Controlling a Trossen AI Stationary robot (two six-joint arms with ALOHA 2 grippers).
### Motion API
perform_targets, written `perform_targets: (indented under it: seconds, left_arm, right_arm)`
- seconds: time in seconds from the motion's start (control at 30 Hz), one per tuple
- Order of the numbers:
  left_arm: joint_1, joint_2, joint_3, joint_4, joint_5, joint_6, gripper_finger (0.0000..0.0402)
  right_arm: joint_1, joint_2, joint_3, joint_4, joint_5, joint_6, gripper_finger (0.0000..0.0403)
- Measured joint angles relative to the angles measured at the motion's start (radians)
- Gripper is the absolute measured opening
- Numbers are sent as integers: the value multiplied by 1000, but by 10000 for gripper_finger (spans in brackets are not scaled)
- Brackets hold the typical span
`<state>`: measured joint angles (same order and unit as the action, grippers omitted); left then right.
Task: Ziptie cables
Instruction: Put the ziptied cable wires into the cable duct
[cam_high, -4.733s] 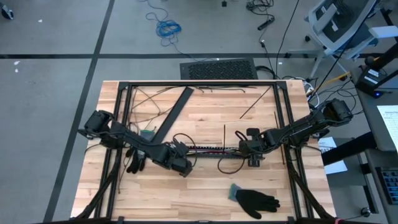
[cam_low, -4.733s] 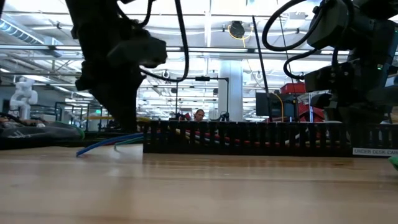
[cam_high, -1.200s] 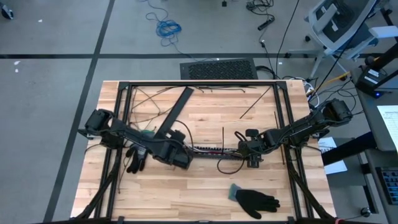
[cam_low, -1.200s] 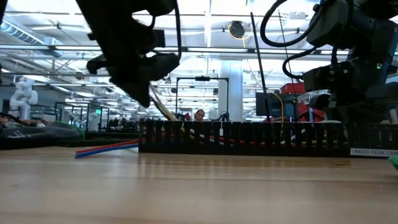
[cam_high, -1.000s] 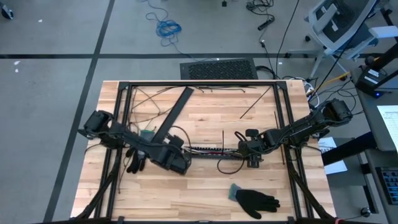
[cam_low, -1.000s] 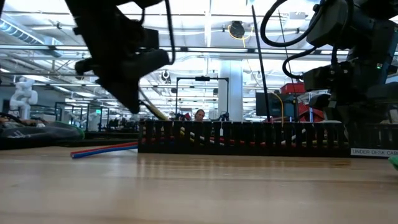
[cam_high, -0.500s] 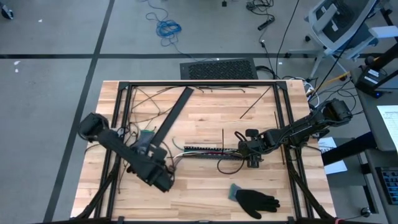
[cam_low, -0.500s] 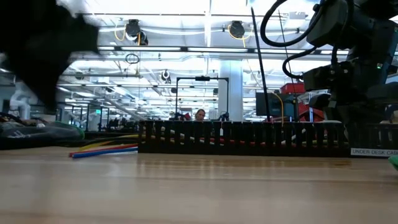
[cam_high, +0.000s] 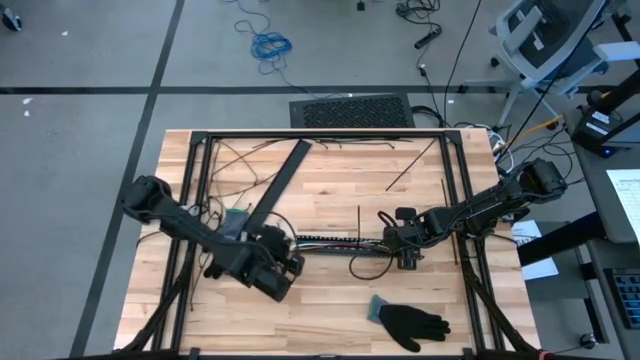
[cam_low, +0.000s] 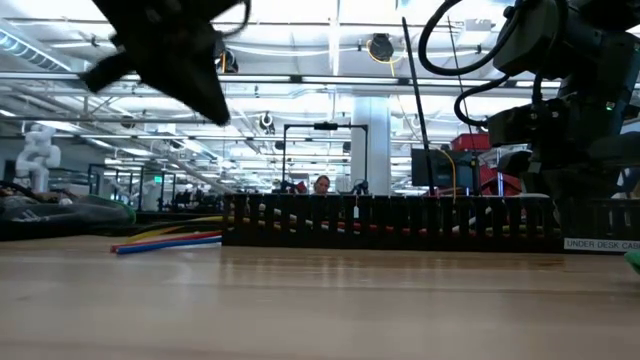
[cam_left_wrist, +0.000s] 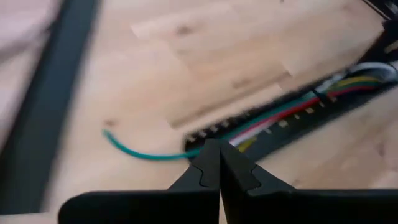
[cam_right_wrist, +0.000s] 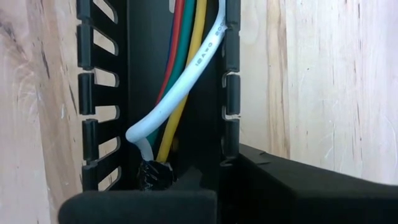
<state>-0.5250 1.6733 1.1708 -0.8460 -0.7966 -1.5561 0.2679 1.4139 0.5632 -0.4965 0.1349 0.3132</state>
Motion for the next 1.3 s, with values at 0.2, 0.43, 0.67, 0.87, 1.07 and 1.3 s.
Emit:
perform_targets:
  seconds: [0.2, 0.43, 0.67, 0.87, 1.07, 1.3]
  left_arm:
    - [61, 0, -137, 328, 106, 131, 0]
    - [81, 0, -308, 390, 237, 63, 0]
    - [73, -19, -379, 295, 300, -42, 0]
    - [51, -162, -286, 198, 226, 61, 0]
    - [45, -222, -276, 438, 211, 105, 0]
    - [73, -105, -304, 634, 454, 237, 0]
  right_arm:
    - [0, 0, 0, 0, 0, -3, 0]
    - [0, 0, 0, 0, 0, -1, 0]
    - [0, 0, 0, 0, -1, 23, 0]
    - [0, 0, 0, 0, -2, 33, 0]
    - [0, 0, 0, 2, -3, 25, 0]
    - [-7, 0, -1, 10, -4, 16, 0]
